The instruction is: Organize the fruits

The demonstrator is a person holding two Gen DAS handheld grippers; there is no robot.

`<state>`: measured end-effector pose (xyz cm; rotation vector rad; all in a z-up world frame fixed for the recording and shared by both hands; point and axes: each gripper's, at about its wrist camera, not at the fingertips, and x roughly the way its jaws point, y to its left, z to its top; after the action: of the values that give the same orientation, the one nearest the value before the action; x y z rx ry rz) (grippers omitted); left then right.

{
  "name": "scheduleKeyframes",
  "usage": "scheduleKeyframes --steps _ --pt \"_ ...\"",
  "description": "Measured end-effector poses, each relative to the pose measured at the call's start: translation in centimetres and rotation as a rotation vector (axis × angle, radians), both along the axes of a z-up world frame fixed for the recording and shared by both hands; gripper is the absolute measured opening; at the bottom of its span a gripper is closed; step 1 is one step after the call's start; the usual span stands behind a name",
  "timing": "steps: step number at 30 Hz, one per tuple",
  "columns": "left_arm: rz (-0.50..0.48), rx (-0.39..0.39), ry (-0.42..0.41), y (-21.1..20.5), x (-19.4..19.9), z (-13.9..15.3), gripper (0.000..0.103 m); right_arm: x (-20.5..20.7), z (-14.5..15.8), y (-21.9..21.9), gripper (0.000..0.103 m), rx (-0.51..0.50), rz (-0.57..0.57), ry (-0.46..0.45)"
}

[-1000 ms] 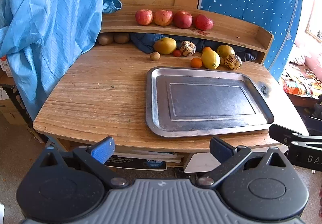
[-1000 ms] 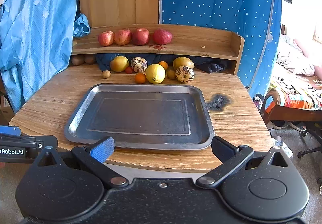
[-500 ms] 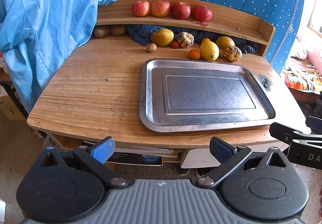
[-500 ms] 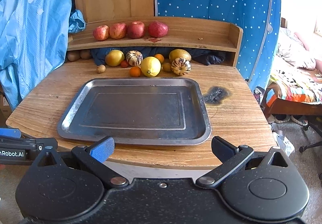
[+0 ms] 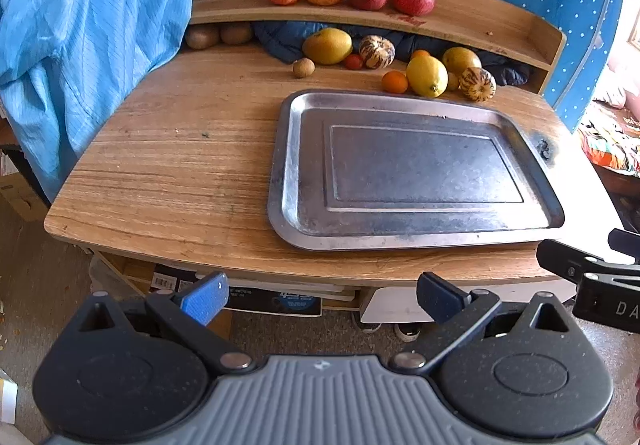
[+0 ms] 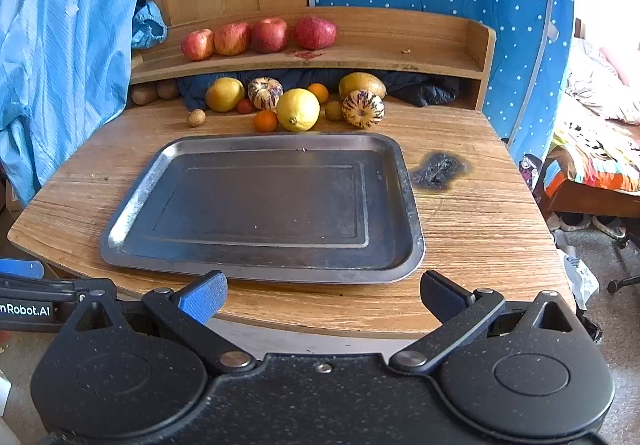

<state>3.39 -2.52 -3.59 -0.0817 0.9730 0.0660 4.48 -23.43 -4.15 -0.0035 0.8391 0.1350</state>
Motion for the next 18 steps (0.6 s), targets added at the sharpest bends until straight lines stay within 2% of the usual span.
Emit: scheduleKeyframes --steps 8,12,18 --pt "0.012 0.011 0.056 -0.8 1.5 -1.2 0.102 1.6 -1.4 -0.6 0.102 0.007 0.026 0.039" --pt "0.032 0.034 0.074 -1.1 2.4 -1.6 0.102 2.3 -1.9 -0.6 0.102 -0.001 0.049 0.029" --pt "0.077 0.056 0.048 -0.8 4.0 -0.7 0.102 4.2 -1.8 -0.6 0.102 -0.022 0.113 -0.015"
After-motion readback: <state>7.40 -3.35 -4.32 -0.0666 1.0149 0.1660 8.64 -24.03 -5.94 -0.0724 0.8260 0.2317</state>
